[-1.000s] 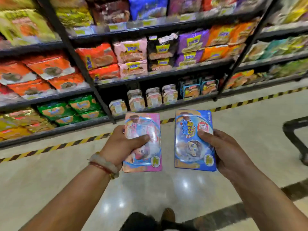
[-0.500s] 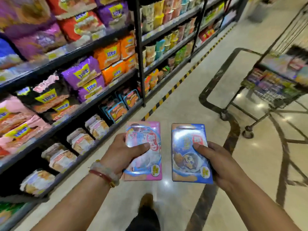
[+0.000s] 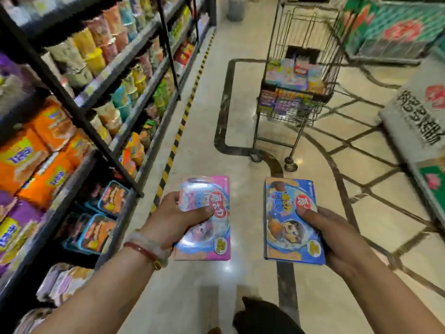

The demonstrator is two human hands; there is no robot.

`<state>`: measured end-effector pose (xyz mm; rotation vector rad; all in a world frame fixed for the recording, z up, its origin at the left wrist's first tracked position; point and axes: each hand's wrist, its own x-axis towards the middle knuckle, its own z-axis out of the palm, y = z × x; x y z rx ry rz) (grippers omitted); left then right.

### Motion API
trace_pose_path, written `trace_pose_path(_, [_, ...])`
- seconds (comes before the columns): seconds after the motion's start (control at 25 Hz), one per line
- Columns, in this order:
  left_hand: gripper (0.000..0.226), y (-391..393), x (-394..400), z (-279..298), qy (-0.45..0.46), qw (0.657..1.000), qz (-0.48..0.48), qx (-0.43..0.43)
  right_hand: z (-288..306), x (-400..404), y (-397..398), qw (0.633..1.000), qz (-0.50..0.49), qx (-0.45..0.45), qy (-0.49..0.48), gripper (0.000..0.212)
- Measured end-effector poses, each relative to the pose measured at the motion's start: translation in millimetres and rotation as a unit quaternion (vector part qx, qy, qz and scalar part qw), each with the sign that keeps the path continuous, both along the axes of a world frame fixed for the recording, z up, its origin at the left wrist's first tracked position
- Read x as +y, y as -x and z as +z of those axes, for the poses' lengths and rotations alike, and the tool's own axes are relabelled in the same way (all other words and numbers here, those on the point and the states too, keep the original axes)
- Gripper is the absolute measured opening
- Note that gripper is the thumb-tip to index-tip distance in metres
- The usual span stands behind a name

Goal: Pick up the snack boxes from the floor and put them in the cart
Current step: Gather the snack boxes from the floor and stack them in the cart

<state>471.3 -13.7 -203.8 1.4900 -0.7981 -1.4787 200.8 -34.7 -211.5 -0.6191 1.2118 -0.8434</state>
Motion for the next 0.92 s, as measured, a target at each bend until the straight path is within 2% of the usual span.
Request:
trace_pose_path(0.2, [0.019,47,-109,-10,-0.02,0.997,-0.069,-0.006,-3,-69,48,0.997,-0.075,0.001,0.002,0.047])
trace_pose_path(0.28, [0.028,71,-152,-12,-0.018,0.996,-0.087,-0.015,-6,-107,68,0.995,-0.096,0.001,0.007,0.042])
trace_pose_path(0.4, [0.027,104,-218,-17,-0.032,0.995,-0.09,-0.014,-6,-168,97,0.995,-0.096,0.01,0.002,0.029])
trace_pose_path(0.52, [0.032,128,-275,-20,-0.036,0.994,-0.101,-0.008,-5,-223,117,0.996,-0.084,0.01,-0.001,0.032])
trace_pose_path(0.68, [0.025,147,-350,-25,-0.04,0.992,-0.118,-0.001,-7,-291,132,0.995,-0.095,0.016,-0.008,0.043])
trace_pose_path(0.92, [0.017,154,-479,-32,-0.045,0.991,-0.126,0.006,-17,-405,137,0.993,-0.114,0.021,-0.025,0.045])
